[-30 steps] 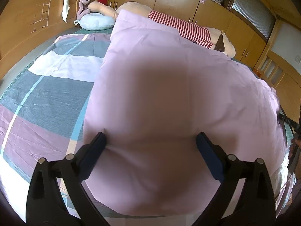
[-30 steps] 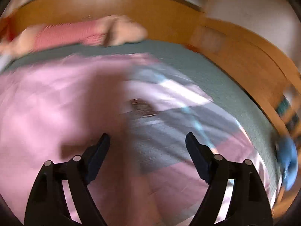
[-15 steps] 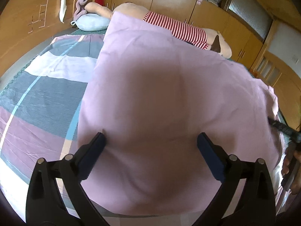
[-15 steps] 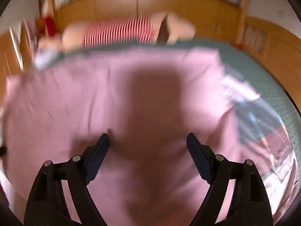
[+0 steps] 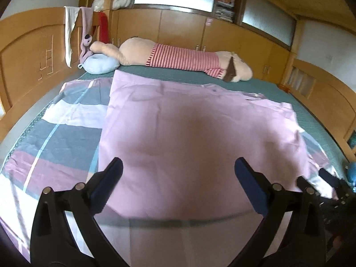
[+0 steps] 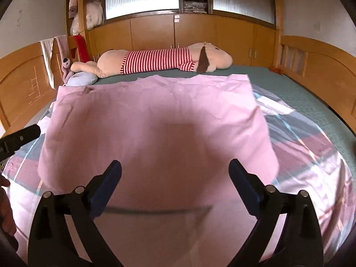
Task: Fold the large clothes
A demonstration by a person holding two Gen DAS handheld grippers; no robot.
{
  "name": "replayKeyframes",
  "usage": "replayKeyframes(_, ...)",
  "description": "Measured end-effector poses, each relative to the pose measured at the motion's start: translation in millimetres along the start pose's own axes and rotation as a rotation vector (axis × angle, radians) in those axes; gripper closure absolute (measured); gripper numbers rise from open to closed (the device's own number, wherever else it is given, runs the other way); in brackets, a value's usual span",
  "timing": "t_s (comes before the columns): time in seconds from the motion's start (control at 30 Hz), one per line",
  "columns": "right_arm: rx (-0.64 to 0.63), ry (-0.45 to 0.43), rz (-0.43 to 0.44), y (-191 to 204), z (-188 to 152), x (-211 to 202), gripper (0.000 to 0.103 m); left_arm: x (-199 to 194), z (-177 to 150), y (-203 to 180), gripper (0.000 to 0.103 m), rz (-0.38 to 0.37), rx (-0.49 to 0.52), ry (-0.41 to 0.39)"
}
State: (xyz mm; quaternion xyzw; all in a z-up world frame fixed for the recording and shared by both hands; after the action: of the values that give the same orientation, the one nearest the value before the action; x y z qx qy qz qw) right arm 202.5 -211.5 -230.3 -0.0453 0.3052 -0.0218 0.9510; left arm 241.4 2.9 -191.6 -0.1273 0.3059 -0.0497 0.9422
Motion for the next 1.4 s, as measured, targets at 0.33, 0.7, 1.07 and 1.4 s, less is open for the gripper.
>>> replayKeyframes(0.33, -0.051, -0.065, -0.073, 4.2, 8.6, -84.4, 0.001, -92.0, -11.5, -45.8, 0.002, -0.100, 0.035, -0.083)
replayKeyframes(0.7, -0.049, -0.051, -0.092, 4.4, -0.9, -112.3, 0.001, -119.1, -19.9, -58.6, 0.002, -0.076, 0.075, -0.100)
replayKeyframes(1.07, -0.069, -0.071, -0.128, 6.3, 1.3, -130.8, 0.001, -127.7, -28.8, -69.1, 0.002, -0.058, 0.105, -0.090)
replayKeyframes(1.4, -0.085, -0.063, -0.121, 12.8, 0.2, -127.1, 0.001, -128.4, -33.4, -68.4, 0.002, -0.051, 0.113, -0.091)
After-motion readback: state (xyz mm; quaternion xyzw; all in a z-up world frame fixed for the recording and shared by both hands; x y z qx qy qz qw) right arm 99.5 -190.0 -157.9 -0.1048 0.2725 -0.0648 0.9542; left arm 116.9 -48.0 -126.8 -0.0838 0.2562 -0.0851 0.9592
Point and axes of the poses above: each gripper's, at about its wrist camera, not at the fingertips, and x roughly the way its jaws point, y to its left, z to its top, the point moved 10 cm from there along x, roughly the way its jaws point, and after that the axes turned 11 degrees about -x, right-handed, at the moved point
